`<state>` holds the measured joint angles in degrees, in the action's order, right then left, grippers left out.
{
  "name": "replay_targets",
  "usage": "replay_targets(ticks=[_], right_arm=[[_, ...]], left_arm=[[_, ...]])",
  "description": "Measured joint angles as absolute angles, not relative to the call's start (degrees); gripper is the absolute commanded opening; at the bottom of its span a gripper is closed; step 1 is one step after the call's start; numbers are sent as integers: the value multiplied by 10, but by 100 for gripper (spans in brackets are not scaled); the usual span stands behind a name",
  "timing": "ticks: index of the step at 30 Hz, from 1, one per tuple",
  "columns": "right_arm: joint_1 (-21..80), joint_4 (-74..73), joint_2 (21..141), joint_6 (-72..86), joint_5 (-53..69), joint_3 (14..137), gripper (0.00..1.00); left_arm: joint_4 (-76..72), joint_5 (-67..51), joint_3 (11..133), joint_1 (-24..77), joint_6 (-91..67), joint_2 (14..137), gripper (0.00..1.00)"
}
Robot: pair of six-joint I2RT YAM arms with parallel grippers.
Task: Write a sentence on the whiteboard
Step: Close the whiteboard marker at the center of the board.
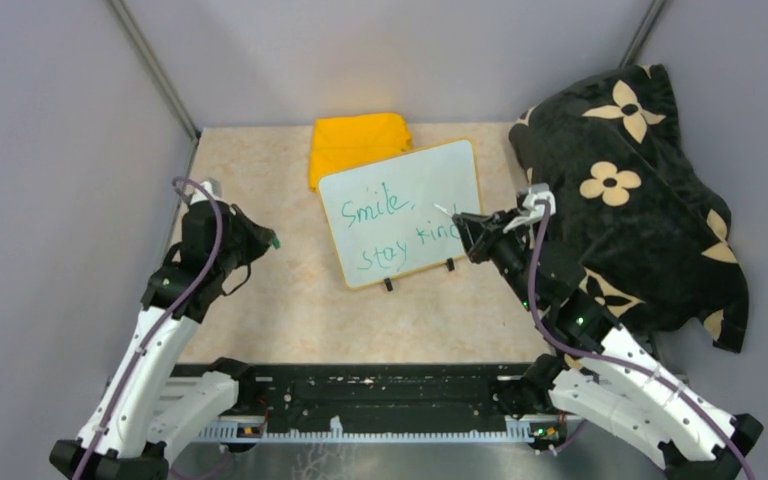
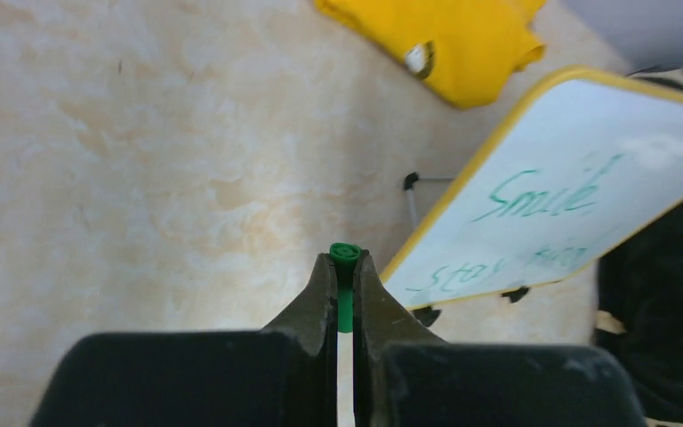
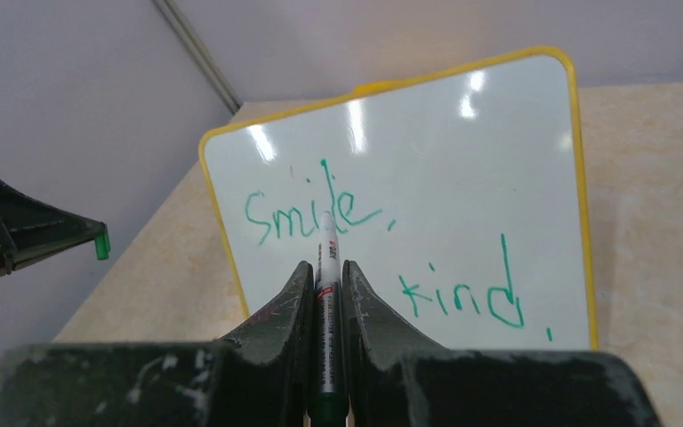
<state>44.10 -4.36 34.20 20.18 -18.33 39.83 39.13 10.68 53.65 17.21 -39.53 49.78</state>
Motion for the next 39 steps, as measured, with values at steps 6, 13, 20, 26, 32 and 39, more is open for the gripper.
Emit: replay_targets(ticks=[6,13,20,26,32,39], right_arm=[[454,28,453,188,-156,493,0],[591,176,546,78,-201,561,0],[701,376,564,-86,-289,510,0],[790,574,610,-247,-354,412,0],[812,646,636,-278,-370,374,0],[825,668,637,-229,-362,371,0]], left_arm=[[312,96,556,172,-380,424,0],[195,53,557,172,-387,401,0],[28,-35,528,172,-440,409,0],[-85,-96,458,172,-519,413,0],[-177,-143,405,172,-610,411,0],[-238,-160,360,172,-697,375,0]])
